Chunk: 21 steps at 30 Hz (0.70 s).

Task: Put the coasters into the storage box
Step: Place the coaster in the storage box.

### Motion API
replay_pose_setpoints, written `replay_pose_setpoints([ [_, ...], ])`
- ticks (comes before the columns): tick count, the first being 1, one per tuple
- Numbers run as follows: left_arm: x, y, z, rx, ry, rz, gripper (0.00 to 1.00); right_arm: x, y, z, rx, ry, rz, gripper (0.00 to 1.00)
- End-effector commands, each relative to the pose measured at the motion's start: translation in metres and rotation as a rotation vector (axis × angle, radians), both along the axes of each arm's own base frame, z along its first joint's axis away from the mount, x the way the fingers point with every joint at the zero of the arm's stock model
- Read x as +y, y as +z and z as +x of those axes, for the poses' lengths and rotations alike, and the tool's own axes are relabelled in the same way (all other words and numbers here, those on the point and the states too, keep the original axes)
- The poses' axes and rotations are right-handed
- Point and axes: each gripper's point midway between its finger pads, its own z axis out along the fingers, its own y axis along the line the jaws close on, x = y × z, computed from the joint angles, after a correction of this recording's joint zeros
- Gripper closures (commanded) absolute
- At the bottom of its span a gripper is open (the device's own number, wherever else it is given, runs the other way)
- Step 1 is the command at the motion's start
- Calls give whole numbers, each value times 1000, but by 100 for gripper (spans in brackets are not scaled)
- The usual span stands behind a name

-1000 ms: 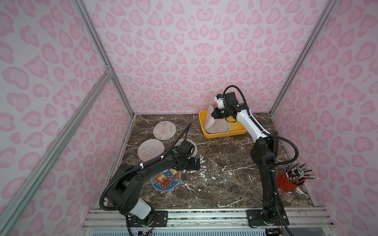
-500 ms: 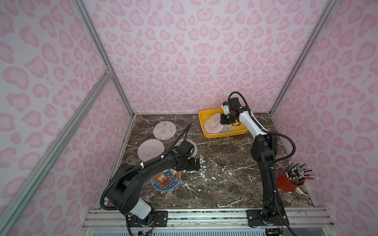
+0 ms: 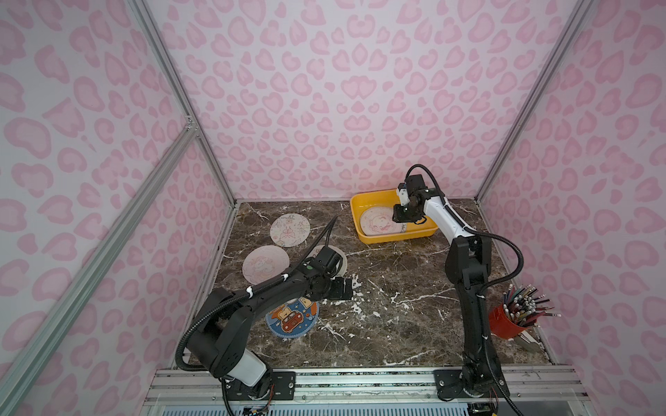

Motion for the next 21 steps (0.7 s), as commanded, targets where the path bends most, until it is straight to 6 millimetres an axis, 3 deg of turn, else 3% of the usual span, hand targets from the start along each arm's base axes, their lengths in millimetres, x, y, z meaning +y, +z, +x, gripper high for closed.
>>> replay_pose_setpoints([
  [1, 1, 5, 3, -18, 1, 4, 0, -5, 6, 4, -30, -26, -11, 48],
  [6, 3, 8, 5, -28, 4, 11, 0, -1, 19, -5, -43, -19, 25, 42],
  [10, 7, 10, 9, -40, 16, 19, 0, 7, 30, -23, -54, -3, 72, 37],
  [17, 26, 20, 32, -80, 38, 53, 0, 35, 37, -84, -40, 65, 153, 21],
  [21, 45, 27, 57, -111, 56, 89, 0, 53, 34, -126, -20, 103, 198, 14],
])
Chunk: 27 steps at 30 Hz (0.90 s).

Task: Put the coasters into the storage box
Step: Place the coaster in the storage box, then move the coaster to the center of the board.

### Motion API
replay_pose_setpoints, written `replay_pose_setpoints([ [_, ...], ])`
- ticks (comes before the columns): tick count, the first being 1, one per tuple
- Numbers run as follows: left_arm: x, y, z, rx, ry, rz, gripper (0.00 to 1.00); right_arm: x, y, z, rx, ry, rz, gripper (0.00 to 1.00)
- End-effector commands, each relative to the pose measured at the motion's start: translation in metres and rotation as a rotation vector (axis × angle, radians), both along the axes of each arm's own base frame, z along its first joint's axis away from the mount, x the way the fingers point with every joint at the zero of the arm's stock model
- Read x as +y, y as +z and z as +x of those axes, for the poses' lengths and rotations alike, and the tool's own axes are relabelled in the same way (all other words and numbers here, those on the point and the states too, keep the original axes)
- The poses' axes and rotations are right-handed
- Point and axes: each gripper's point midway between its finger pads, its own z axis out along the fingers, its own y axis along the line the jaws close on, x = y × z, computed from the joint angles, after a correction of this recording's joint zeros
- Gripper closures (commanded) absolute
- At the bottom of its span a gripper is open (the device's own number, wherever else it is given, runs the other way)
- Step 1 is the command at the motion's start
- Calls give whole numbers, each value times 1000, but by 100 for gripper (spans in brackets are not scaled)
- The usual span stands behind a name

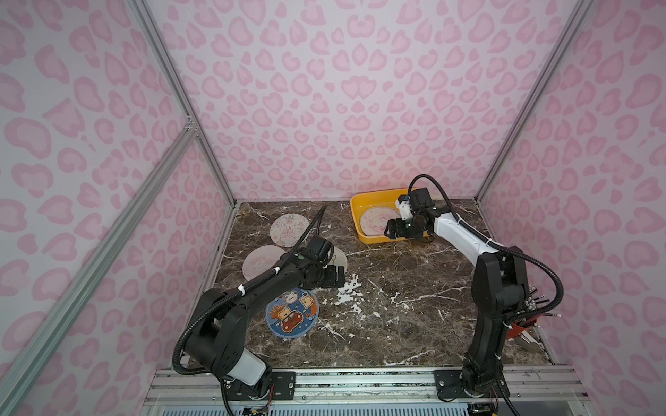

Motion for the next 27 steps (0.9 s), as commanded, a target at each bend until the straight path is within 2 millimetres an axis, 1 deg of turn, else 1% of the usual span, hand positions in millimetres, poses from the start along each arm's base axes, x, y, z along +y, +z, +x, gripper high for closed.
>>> replay_pose_setpoints([
  [1, 16, 5, 19, -27, -11, 49, 0, 18, 4, -18, -18, 19, 74, 13],
  [3, 24, 8, 34, -37, -3, 61, 1, 26, 5, -34, -17, 34, 89, 11],
  [4, 28, 10, 42, -45, -1, 70, 2, 28, 0, -44, -4, 38, 91, 11],
  [8, 44, 12, 70, -49, -2, 121, 3, 39, -1, -68, 13, 61, 129, 10],
  [10, 50, 7, 81, -39, -11, 139, 4, 44, -1, -77, 17, 70, 142, 10],
  [14, 55, -5, 102, -1, -30, 136, 8, 53, -6, -92, 34, 94, 164, 9],
  [17, 60, -11, 120, 5, -22, 141, 9, 54, -9, -96, 38, 98, 169, 9],
  [21, 63, -27, 133, 31, -28, 160, 10, 55, -9, -97, 38, 100, 177, 9],
  [27, 57, -53, 137, 91, -46, 141, 10, 55, -8, -98, 39, 102, 177, 9],
])
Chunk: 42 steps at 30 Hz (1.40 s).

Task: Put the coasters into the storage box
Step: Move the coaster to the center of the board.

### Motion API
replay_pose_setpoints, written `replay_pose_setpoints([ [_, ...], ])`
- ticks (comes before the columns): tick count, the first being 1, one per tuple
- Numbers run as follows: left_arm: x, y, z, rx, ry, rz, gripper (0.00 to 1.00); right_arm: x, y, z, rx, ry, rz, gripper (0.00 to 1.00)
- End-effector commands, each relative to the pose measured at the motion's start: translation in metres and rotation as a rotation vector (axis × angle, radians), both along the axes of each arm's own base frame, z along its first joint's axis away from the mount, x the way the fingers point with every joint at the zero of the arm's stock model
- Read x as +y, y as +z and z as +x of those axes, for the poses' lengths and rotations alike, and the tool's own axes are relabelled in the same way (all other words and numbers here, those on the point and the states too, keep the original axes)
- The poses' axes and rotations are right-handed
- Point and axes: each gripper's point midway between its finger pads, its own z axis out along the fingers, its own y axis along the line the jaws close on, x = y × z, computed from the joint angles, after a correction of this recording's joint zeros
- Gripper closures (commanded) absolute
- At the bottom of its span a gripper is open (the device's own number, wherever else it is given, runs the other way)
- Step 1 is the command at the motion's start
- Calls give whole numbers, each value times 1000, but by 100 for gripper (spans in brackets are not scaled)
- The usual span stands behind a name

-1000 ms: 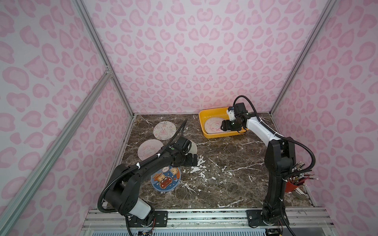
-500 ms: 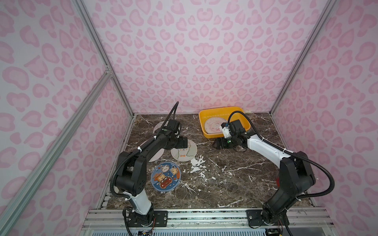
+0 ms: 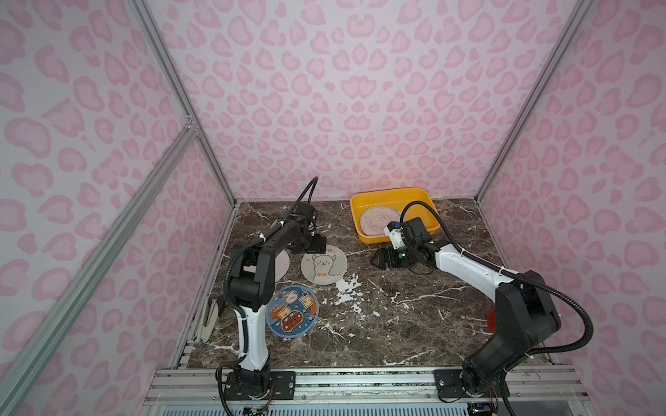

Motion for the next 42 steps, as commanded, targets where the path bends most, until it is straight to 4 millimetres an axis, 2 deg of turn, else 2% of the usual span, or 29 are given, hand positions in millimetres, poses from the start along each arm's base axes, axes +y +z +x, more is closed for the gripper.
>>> replay_pose_setpoints([
  [1, -2, -9, -4, 40, -17, -10, 10, 2, 2, 1, -14, 1, 11, 9],
  [7, 3, -19, -7, 57, -19, 18, 10, 0, 1, -1, -10, -1, 13, 8],
  [18, 15, -19, 1, 33, 0, 69, 8, 2, 0, -2, -7, 3, 18, 8],
  [24, 12, -28, -4, 67, -9, 50, 7, 2, -2, -3, -4, 1, 18, 8],
  [28, 2, -37, -17, 124, -23, 14, 9, 1, -2, -3, -3, 0, 18, 8],
  [35, -18, -46, -56, 218, -67, 5, 9, 1, -5, -6, 2, -1, 18, 7],
  [40, -42, -54, -86, 269, -119, 6, 9, -1, -10, -9, 13, -3, 15, 7],
  [42, -55, -53, -91, 268, -129, -10, 9, -1, -12, -10, 15, -2, 13, 7],
])
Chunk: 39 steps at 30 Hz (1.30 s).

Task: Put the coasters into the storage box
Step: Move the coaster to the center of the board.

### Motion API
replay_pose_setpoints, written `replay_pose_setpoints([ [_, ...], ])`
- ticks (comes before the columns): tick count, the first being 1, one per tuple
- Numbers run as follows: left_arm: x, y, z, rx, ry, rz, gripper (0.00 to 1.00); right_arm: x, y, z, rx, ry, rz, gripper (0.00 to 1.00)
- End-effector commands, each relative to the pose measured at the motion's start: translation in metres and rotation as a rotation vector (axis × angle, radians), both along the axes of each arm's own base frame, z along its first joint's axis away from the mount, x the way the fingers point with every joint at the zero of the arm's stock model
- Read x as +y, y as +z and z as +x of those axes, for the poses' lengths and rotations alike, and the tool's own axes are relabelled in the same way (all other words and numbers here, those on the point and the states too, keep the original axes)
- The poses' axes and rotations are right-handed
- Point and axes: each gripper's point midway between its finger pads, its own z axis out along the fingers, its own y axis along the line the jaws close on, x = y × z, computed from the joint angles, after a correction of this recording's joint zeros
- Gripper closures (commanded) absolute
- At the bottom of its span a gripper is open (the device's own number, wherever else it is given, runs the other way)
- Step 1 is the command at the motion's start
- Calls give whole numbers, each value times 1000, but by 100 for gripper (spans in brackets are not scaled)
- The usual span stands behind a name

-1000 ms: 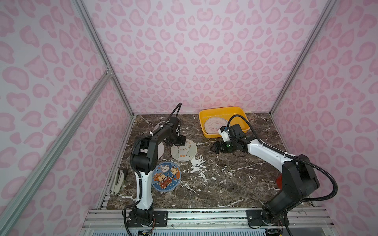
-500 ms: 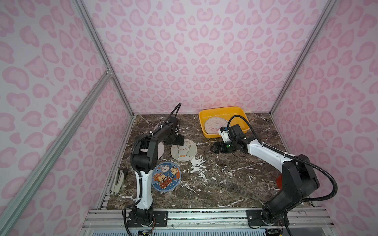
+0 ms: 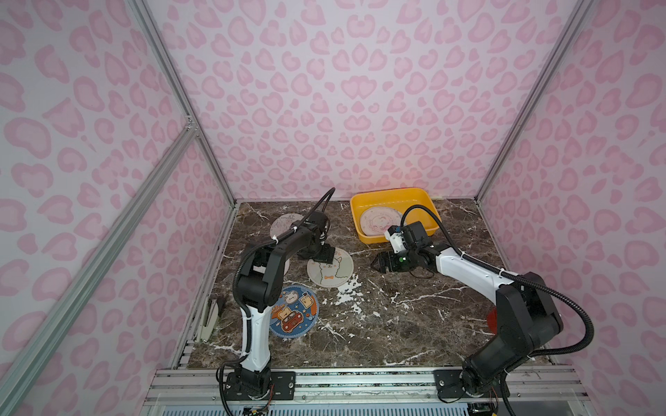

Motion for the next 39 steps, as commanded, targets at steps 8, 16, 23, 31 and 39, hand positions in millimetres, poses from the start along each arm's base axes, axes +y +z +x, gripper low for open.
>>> replay_pose_setpoints([
  [8, -56, -24, -104, 300, -13, -101, 9, -4, -11, -9, 17, -12, -4, 7],
  [16, -91, -11, -136, 304, -37, -150, 9, -12, -30, -14, 49, -34, -36, 9],
  [23, -77, 16, -115, 156, 14, -146, 9, -20, -48, -7, 76, -59, -92, 22],
  [31, -78, 18, -91, 74, 40, -195, 12, -21, -67, 0, 104, -77, -132, 29],
  [39, -89, 14, -79, 44, 45, -227, 17, -22, -81, 6, 125, -95, -156, 34],
])
